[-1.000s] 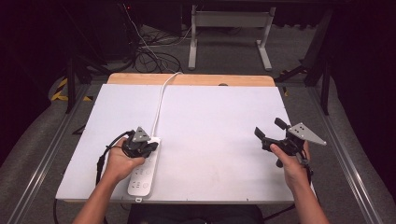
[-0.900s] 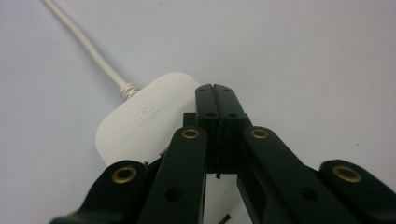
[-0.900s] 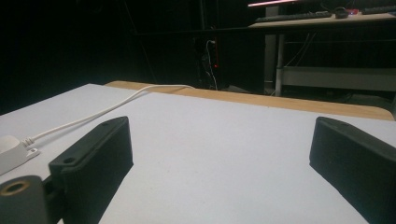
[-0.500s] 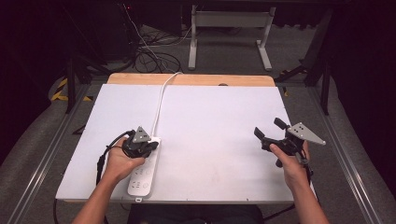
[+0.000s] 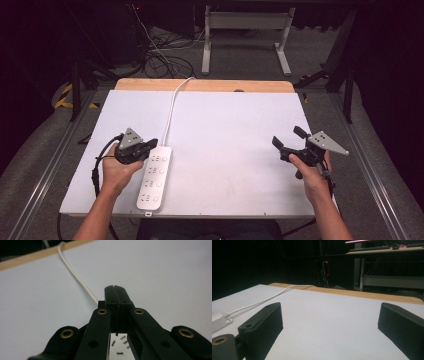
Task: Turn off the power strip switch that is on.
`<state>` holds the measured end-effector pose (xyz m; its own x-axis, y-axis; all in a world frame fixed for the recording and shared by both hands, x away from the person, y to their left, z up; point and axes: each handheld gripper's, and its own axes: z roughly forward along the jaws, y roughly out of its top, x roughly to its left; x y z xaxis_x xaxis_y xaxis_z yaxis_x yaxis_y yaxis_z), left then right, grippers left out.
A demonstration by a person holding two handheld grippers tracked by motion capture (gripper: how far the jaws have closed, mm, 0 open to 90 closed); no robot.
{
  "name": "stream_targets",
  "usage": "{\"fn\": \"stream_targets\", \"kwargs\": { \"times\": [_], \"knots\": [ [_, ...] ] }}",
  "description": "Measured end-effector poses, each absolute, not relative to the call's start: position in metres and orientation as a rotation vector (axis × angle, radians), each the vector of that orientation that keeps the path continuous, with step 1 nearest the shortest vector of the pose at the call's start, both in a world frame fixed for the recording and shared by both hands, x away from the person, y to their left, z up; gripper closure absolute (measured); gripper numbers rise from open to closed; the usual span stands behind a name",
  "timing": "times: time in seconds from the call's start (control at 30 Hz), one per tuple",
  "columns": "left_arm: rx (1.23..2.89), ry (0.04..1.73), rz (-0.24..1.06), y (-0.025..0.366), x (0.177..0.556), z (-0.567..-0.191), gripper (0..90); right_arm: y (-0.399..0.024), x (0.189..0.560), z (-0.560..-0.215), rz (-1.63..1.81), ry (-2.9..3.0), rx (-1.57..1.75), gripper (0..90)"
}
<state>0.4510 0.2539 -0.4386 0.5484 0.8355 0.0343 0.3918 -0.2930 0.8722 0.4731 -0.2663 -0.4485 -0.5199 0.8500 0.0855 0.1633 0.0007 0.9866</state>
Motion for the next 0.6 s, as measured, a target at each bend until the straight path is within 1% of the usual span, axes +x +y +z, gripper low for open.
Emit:
{"fn": "stream_targets", "kwargs": {
  "times": [0.1,0.13,0.27,0.33,0.37,0.4,0.47,0.6],
  "knots": [
    [1.802,1.025,0.680,0.265,0.448,-0.434,90.0,-0.266,0.473,-0.448,1.568,1.714,1.054,6.0],
    [1.748,1.039,0.713,0.272,0.446,-0.432,90.0,-0.266,0.473,-0.448,1.567,1.714,1.053,6.0],
    [1.640,1.058,0.774,0.283,0.442,-0.429,90.0,-0.266,0.473,-0.448,1.568,1.714,1.053,6.1],
    [1.619,1.059,0.787,0.286,0.442,-0.428,90.0,-0.266,0.473,-0.448,1.567,1.715,1.053,6.1],
    [1.573,1.064,0.809,0.290,0.440,-0.428,90.0,-0.266,0.473,-0.448,1.568,1.714,1.053,6.0],
    [1.573,1.064,0.809,0.290,0.440,-0.428,90.0,-0.266,0.473,-0.448,1.568,1.714,1.053,6.0],
    [1.514,1.058,0.845,0.295,0.437,-0.427,90.0,-0.266,0.473,-0.448,1.566,1.715,1.051,6.0],
    [1.470,1.050,0.884,0.299,0.434,-0.428,90.0,-0.267,0.473,-0.448,1.568,1.713,1.049,6.0]
  ]
}}
